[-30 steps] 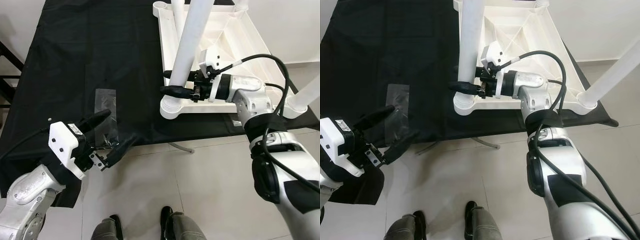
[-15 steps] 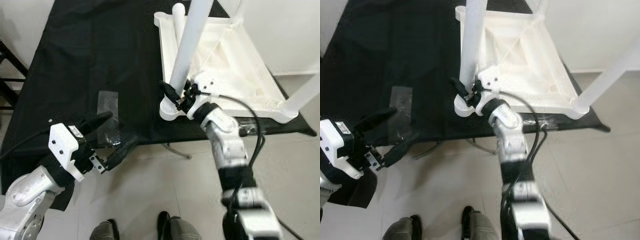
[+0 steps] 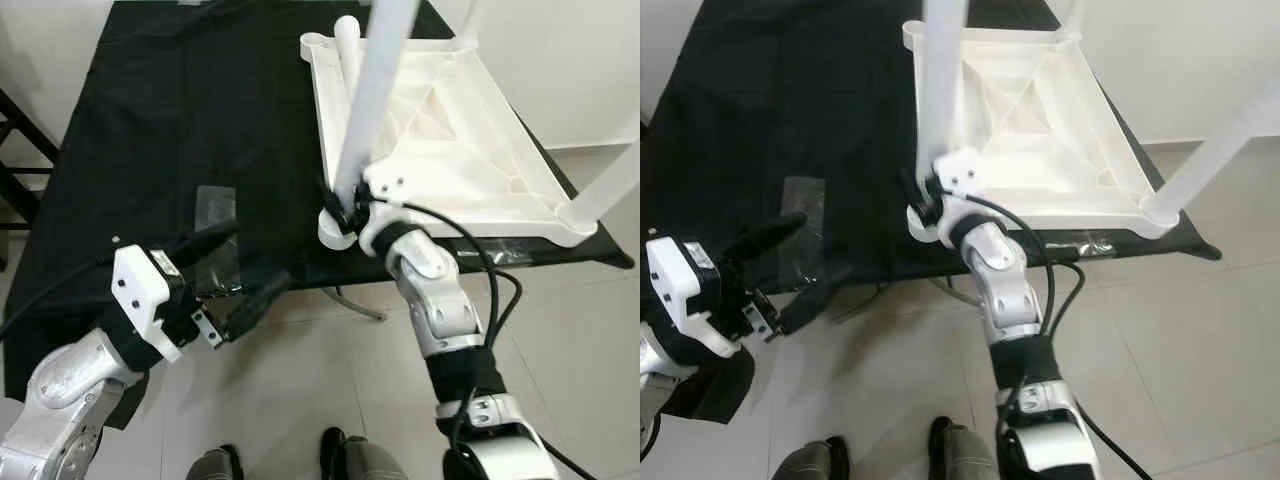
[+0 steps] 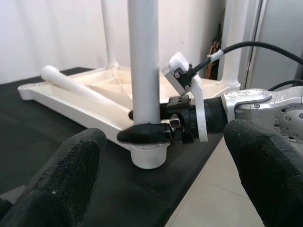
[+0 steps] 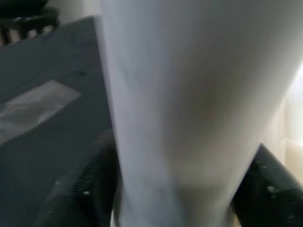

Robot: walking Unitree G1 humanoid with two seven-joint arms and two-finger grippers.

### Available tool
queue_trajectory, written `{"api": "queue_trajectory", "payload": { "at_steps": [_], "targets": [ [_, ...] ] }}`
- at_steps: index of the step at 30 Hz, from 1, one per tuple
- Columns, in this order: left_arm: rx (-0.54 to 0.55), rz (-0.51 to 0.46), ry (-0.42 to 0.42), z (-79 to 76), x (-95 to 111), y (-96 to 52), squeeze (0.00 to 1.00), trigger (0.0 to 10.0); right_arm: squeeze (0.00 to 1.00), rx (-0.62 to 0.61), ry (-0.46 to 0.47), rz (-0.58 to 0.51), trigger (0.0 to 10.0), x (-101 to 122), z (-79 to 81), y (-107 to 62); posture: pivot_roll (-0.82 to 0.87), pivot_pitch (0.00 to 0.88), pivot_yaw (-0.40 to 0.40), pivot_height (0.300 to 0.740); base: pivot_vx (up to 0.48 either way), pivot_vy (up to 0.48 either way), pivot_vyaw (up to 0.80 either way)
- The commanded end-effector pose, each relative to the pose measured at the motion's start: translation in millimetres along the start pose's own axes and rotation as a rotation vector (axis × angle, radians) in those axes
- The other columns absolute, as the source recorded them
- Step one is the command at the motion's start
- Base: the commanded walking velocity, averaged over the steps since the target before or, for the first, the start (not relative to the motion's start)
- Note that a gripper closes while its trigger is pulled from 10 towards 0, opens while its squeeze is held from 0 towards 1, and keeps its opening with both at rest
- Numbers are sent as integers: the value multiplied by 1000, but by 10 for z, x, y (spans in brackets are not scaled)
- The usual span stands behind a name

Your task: Building children table

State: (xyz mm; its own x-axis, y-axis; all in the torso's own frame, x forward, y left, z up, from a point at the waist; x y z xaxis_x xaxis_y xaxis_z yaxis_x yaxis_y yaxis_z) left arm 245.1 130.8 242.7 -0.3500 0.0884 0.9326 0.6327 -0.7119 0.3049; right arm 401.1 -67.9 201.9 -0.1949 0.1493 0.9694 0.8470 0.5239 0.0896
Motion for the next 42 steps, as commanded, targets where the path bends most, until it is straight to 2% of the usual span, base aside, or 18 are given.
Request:
{"api": "queue_trajectory", "payload": {
  "at_steps": [1,2,3,4,5,7,9,18,19,20,21,34,37,38,39,40,41,42],
  "targets": [
    [-7,1,-13,-27,-24,2,0,10000,1000,75,22,-39,10000,114,8,28,51,277,-95,740,0,0,0],
    [-7,1,-13,-27,-24,2,0,10000,1000,75,22,-39,10000,114,8,28,51,277,-95,740,0,0,0],
    [-7,0,-13,-27,-22,5,0,10000,608,147,14,-83,10000,246,-7,53,53,277,-99,740,0,0,0],
    [-7,0,-13,-27,-22,5,0,10000,608,147,14,-83,10000,246,-7,53,53,277,-99,740,0,0,0],
    [-6,-1,-12,-30,-21,8,0,10000,0,240,-3,-111,10000,367,30,33,54,276,-102,740,0,0,0],
    [-5,-2,-11,-31,-20,9,0,10000,0,344,-27,-126,10000,444,79,-5,55,276,-104,740,0,0,0],
    [-4,-3,-11,-39,-20,12,0,10000,0,508,-113,-117,10000,465,121,-65,59,275,-106,740,0,0,0],
    [-6,-6,-14,-57,-19,21,0,10000,0,633,-81,-136,10000,557,57,-27,67,278,-107,740,0,0,0],
    [-6,-8,-14,-62,-16,22,0,10000,0,685,-49,-146,9373,591,59,-34,69,277,-107,740,0,0,0],
    [-6,-8,-14,-65,-14,22,0,10000,0,739,-23,-148,2353,612,75,-49,69,277,-108,740,0,0,0],
    [-6,-9,-15,-67,-12,22,0,10000,0,784,-17,-147,0,620,90,-62,70,275,-111,740,0,0,0],
    [-4,-9,-15,-64,-11,15,0,10000,0,835,-16,-155,0,605,58,-116,63,277,-108,740,0,0,0],
    [-7,-8,-18,-75,-19,12,0,10000,0,590,-27,-133,0,441,-72,-77,56,273,-115,740,0,0,0],
    [-7,-8,-18,-75,-19,12,0,10000,0,590,-27,-133,0,441,-72,-77,56,273,-115,740,0,0,0],
    [-7,-7,-17,-81,-24,9,0,10000,0,322,119,-150,0,286,-90,-75,65,267,-122,740,0,0,0],
    [-7,-7,-17,-81,-24,9,0,10000,0,322,119,-150,0,286,-90,-75,65,267,-122,740,0,0,0],
    [-7,-7,-16,-77,-23,5,0,10000,0,150,155,-145,0,199,-138,-76,70,267,-124,740,0,0,0],
    [-6,-6,-15,-69,-19,0,0,10000,0,-69,148,-38,0,-54,-193,-147,66,271,-124,740,0,0,0]
  ]
}}
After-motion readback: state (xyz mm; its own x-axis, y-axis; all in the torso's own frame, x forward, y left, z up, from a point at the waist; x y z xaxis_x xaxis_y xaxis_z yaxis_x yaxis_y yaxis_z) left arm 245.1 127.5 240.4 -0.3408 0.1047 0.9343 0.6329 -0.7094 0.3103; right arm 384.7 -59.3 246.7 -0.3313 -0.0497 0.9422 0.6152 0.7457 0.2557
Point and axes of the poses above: a point about 5 cm out from each wrist's last joint towards the gripper, its own y axis pointing out of the wrist towards the gripper, its own x axis along the axis of the wrist's last joint, z = x × y, the point moved 5 cm from there along y, pointing out of the wrist towards the gripper, and after that the axes turned 6 degrees about -y, right-handed, at the moved point
